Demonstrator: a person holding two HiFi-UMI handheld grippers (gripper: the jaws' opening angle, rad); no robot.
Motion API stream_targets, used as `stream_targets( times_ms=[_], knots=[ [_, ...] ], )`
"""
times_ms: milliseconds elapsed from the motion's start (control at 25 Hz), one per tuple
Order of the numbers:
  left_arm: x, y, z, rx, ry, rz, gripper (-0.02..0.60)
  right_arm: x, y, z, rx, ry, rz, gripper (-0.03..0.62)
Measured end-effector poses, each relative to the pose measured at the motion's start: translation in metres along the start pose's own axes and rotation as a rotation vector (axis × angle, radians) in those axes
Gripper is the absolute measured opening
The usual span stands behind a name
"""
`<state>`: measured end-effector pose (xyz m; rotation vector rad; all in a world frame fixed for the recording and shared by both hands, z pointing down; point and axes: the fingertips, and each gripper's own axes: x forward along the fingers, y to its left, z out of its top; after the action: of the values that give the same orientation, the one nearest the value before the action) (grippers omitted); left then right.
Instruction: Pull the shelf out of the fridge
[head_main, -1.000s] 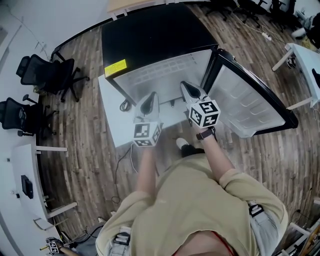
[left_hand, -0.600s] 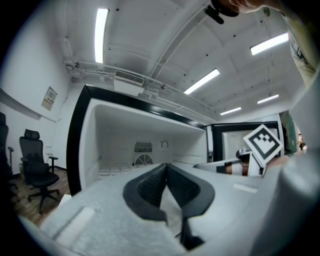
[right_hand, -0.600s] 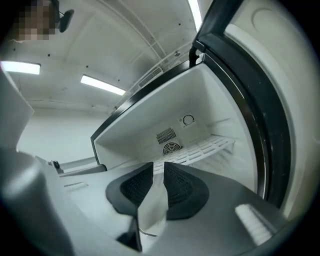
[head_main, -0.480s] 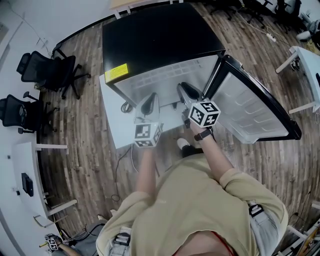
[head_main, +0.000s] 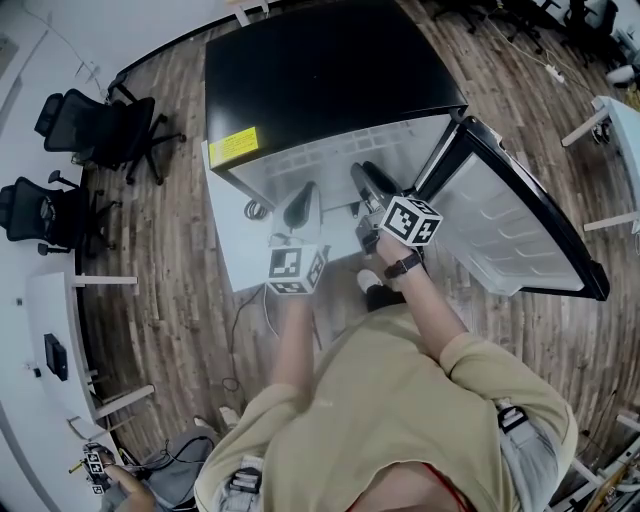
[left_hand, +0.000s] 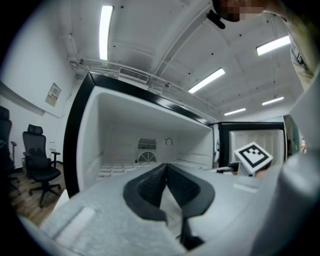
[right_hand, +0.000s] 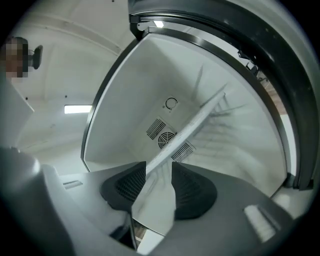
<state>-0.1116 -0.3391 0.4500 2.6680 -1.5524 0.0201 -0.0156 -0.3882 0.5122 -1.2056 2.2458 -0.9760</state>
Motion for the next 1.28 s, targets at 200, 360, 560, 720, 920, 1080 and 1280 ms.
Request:
stream_targets(
  times_ms=[200, 360, 560, 720, 920, 1080, 1280],
  knots=[
    [0.001, 0.01, -0.006, -0.017, 0.022, 0.019, 0.003, 0.014, -0.004, 0.002, 0.081, -0.05, 0.015, 0.207],
    [0.002, 0.018, -0.009, -0.027, 0.033, 0.033, 0.003, 0.026, -0.005, 0.007, 0.091, -0.082, 0.025, 0.249],
    [0.008, 0.021, -0.013, -0.026, 0.044, 0.037, 0.003, 0.04, -0.01, 0.013, 0.14, -0.105, 0.039, 0.252],
    [0.014, 0.023, -0.017, -0.026, 0.049, 0.048, 0.003, 0.052, -0.015, 0.014, 0.192, -0.104, 0.049, 0.252],
    [0.021, 0.022, -0.019, -0.012, 0.062, 0.048, 0.003, 0.066, -0.021, 0.019, 0.245, -0.116, 0.066, 0.252],
    [0.026, 0.024, -0.02, -0.007, 0.069, 0.057, 0.003, 0.077, -0.023, 0.025, 0.288, -0.134, 0.085, 0.252],
    [0.03, 0.027, -0.02, -0.003, 0.065, 0.072, 0.003, 0.087, -0.029, 0.03, 0.294, -0.136, 0.079, 0.25]
  ],
)
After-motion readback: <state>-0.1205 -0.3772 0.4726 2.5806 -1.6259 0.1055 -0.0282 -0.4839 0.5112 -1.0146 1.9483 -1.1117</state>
